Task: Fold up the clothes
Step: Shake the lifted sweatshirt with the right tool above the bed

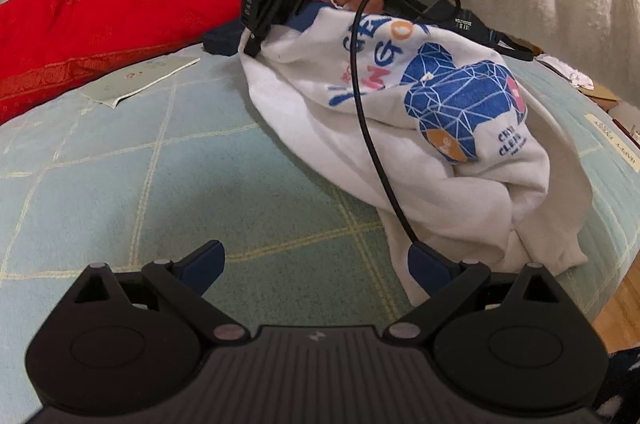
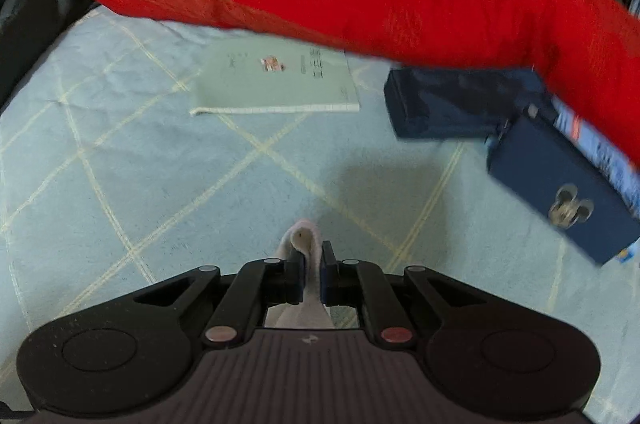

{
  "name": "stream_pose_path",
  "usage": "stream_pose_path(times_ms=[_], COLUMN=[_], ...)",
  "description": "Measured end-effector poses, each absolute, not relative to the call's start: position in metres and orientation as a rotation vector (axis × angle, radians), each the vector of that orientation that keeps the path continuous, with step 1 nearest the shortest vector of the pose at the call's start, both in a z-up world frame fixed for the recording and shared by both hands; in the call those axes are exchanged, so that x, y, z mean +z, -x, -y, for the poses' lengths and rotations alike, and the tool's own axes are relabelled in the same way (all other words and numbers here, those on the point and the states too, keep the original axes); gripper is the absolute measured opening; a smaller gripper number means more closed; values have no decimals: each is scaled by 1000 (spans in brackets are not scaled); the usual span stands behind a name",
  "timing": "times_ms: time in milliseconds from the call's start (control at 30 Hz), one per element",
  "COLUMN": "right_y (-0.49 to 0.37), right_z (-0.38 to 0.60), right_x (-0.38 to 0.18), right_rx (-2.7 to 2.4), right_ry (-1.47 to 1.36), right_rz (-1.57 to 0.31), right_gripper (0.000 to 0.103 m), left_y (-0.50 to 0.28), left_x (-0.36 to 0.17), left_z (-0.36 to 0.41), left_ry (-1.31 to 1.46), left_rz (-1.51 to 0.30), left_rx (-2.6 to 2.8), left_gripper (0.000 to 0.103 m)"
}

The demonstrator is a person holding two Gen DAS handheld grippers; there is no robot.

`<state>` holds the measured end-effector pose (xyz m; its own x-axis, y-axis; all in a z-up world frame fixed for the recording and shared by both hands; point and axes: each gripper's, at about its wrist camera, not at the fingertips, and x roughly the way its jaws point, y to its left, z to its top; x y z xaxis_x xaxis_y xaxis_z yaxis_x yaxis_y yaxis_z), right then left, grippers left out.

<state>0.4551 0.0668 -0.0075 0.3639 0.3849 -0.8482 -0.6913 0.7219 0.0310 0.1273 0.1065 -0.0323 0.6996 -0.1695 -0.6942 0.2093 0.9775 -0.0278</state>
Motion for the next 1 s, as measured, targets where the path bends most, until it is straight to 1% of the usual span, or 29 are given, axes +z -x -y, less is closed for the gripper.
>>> stream_pose_path(times_ms=[67,100,167,233,300,433,500,633,800,867,1000], right_y=[-452,-449,-438,-425,-414,-387,-374,-348,-320,-309,-285], right_z=[-62,-59,-52,-42,-29,7,29,73,117,124,119], right_x=[-8,-5,5,20,35,65,75,80,62,53,39], right_rx=[737,751,781,802,820,855,867,863,830,822,807], right_ry=[345,341,340,342,334,305,281,240,161,151,223], right_rz=[-986,-986,-971,-949,-934,-918,-906,-908,-942,-954,-919], right_gripper=[17,22,24,28,36,40,44,45,46,46,46], left_y=[-123,-120,-114,-109,-104,-89,-85,-79,-75,-74,-72], left_x=[-29,-27,-23,-19,-14,-5,-2,1,-1,-4,-8], left_z=[-104,-102,-99,-97,-96,-89,-85,-74,-63,-58,-47], left_ry=[-52,-53,-49,-43,-37,-41,-39,-42,-2,9,10], left_rz=[-769,-768,-764,-759,-753,-740,-742,-757,-772,-781,-796], left_rx=[-208,-207,-205,-207,-212,-215,-223,-221,-219,-219,-217], left_gripper=[98,98,98,98,98,98,99,99,99,99,99])
